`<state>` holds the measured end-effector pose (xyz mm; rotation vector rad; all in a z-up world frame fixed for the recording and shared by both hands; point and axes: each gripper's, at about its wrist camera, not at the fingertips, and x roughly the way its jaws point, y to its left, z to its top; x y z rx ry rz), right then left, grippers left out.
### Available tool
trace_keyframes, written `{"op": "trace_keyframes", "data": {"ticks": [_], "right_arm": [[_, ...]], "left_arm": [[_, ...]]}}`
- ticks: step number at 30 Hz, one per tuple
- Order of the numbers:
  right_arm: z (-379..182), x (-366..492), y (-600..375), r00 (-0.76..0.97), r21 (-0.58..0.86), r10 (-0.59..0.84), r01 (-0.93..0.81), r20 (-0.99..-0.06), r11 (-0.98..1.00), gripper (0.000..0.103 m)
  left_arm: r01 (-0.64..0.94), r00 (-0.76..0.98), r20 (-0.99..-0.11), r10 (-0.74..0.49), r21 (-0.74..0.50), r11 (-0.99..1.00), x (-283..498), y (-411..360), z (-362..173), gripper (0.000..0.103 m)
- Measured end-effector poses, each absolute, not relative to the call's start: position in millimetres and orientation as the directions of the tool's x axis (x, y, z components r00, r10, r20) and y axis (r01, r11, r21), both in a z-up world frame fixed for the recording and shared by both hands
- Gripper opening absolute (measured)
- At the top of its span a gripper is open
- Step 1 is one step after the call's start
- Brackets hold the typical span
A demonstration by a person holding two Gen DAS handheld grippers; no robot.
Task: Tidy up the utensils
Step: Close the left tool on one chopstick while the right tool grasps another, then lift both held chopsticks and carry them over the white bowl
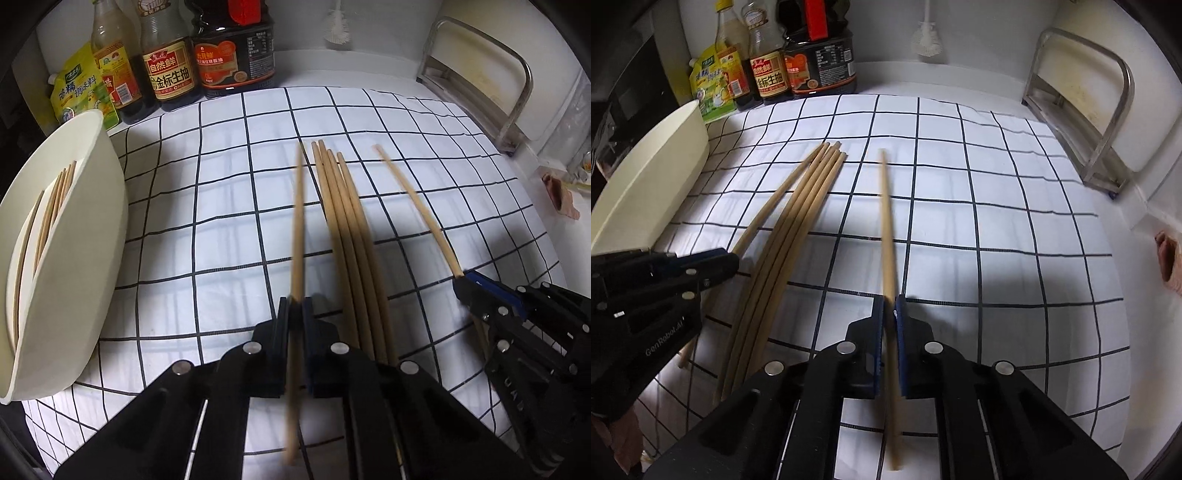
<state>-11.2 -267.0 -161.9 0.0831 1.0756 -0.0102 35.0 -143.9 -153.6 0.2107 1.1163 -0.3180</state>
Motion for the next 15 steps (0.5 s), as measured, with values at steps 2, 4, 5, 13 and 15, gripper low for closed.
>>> {"op": "trace_keyframes", "data": {"ticks": [2,4,5,13,15], "right_arm": [[-161.0,-12.6,-271.8,0.469,0.098,0.054,0.069,-0.882,0.993,0.006],[-158.5,-15.1,-274.5,0.469,0.116,0.063,0.084,-0.881,0.990,0.006],[-156.7,-16.2,-275.3,0.470,0.120,0.064,0.090,-0.880,0.989,0.006],[-116.7,-25.2,-277.9,0.512,0.150,0.074,0.107,-0.856,0.983,0.006],[-102.0,-25.0,-274.5,0.530,0.157,0.078,0.104,-0.844,0.982,0.006]], "left_arm": [[0.350,0.386,-0.910,-0.152,-0.008,0.937,35.4,-141.5,-153.1,0.007],[0.349,0.379,-0.912,-0.157,-0.016,0.937,36.5,-138.9,-151.9,0.007],[0.351,0.378,-0.912,-0.160,-0.018,0.936,36.1,-138.1,-150.3,0.007],[0.352,0.398,-0.889,-0.224,-0.078,0.933,33.9,-125.9,-110.7,0.007],[0.352,0.410,-0.880,-0.241,-0.092,0.932,34.4,-121.9,-98.7,0.007]]}}
